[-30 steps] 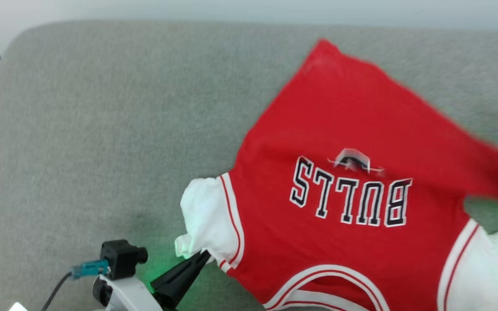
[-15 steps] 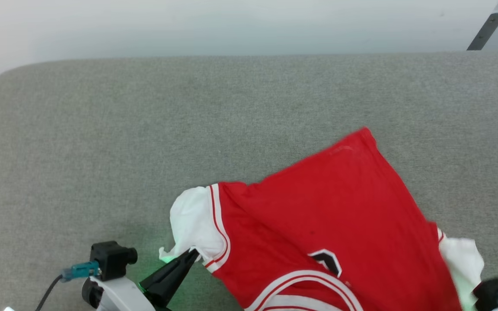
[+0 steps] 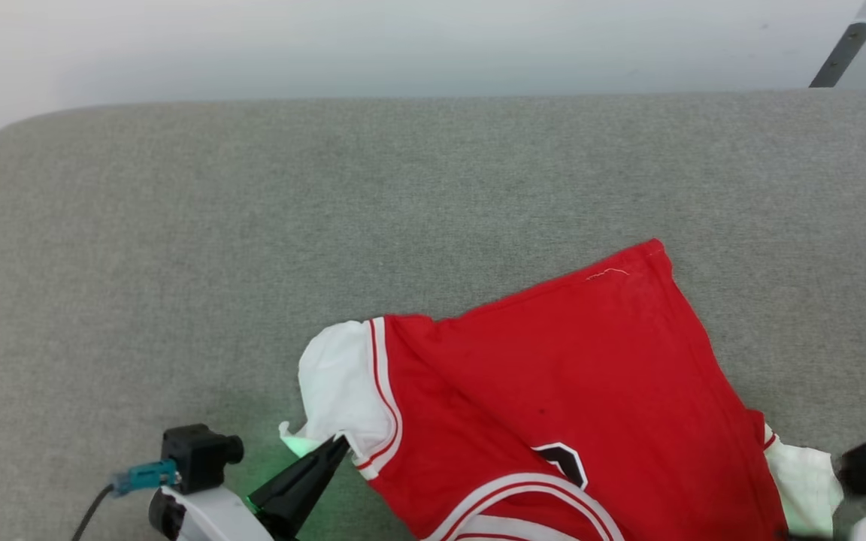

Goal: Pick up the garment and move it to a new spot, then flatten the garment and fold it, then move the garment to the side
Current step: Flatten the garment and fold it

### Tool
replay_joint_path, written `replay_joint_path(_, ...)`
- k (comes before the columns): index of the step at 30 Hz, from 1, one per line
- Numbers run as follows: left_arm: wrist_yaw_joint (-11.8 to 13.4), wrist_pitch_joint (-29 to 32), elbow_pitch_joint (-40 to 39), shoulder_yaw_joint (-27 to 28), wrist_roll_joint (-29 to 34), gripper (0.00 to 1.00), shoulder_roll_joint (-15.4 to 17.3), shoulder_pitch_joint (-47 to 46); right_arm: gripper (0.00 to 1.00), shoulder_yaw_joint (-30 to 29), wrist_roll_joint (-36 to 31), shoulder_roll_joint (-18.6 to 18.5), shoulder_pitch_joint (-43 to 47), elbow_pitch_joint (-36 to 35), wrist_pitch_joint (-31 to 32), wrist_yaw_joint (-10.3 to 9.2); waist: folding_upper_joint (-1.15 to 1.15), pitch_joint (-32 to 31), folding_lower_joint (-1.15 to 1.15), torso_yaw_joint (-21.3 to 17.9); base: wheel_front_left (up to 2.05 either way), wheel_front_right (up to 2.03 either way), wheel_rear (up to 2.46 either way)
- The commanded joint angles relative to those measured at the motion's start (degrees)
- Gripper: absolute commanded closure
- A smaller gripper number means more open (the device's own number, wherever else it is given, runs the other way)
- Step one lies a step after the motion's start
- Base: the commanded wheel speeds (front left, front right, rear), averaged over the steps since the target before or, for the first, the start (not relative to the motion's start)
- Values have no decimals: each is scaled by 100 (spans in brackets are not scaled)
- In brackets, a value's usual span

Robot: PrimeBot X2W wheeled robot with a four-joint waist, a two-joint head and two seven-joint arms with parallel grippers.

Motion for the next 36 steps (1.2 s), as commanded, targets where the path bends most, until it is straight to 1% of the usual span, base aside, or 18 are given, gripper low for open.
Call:
replay_joint_path(1, 15, 3, -16, 10, 43, 100, -44, 1, 0, -229, 138, -115, -122, -156, 73, 1, 0, 24, 0, 42, 0, 0, 0)
replay_joint_path(3, 15, 3, -24, 23, 78, 100, -96, -35, 0, -543, 238, -268, -348, -383, 106, 1, 0, 55, 0, 92, 0, 0, 0)
replay_joint_path(5, 15, 3, -29, 18, 107, 100, -158, -79, 0, -739, 157, -385, -690, -438, 35, 1, 0, 103, 0, 150, 0, 0, 0)
replay_joint_path(7, 15, 3, -25, 14, 140, 100, -222, -132, 0, -766, -59, -382, -1192, -290, -227, 1, 0, 161, 0, 211, 0, 0, 0)
replay_joint_path(8, 15, 3, -27, 22, 140, 100, -253, -157, 0, -654, -267, -434, -1456, -191, -406, 2, 0, 198, 0, 243, 0, 0, 0)
replay_joint_path(11, 15, 3, -22, 27, 177, 100, -362, -238, 0, 99, -972, -676, -2255, 361, -932, 1, 0, 329, 0, 331, 0, 0, 0)
replay_joint_path(15, 15, 3, 31, -60, 227, 100, -463, -404, 0, 874, -1367, -460, -3291, 1555, -1599, 0, 0, 526, 0, 510, 0, 0, 0)
replay_joint_path(18, 15, 3, 62, -89, 227, 100, -537, -564, 0, 1548, -1613, -554, -3906, 2397, -1892, 0, 0, 701, 0, 666, 0, 0, 0)
replay_joint_path(23, 15, 3, 109, -129, 280, 100, -630, -727, 0, 2381, -1591, -573, -4709, 3587, -2190, 0, 0, 908, 0, 829, 0, 0, 0)
replay_joint_path(25, 15, 3, 133, -137, 268, 100, -670, -755, 0, 2641, -1505, -540, -4911, 3959, -2228, 0, 0, 939, 0, 857, 0, 0, 0)
replay_joint_path(28, 15, 3, 151, -154, 254, 100, -699, -756, 0, 3100, -1277, -494, -5065, 4335, -2229, 2, 0, 958, 0, 869, 0, 0, 0)
replay_joint_path(29, 15, 3, 154, -166, 246, 100, -706, -755, 8, 3227, -1215, -489, -5114, 4410, -2245, 2, 0, 957, 0, 868, 0, 0, 0)
replay_joint_path(30, 15, 3, 151, -177, 231, 100, -709, -752, 58, 3332, -1150, -487, -5159, 4489, -2281, 2, 0, 950, 0, 862, 0, 0, 0)
replay_joint_path(31, 15, 3, 146, -184, 204, 100, -715, -745, 89, 3402, -1082, -474, -5203, 4548, -2338, 3, 0, 933, 0, 852, 0, 0, 0)
replay_joint_path(32, 15, 3, 153, -184, 180, 100, -704, -740, 100, 3423, -1001, -459, -5263, 4606, -2408, 3, 0, 911, 0, 836, 0, 0, 0)
replay_joint_path(34, 15, 3, 195, -106, 80, 100, -672, -744, 100, 3365, -887, -437, -5385, 4732, -2616, 1, 0, 844, 0, 795, 0, 0, 0)
replay_joint_path(36, 15, 3, 138, -61, -92, 100, -656, -843, 100, 3149, -792, -430, -5511, 4892, -2878, -3, 0, 767, 0, 751, 0, 0, 0)
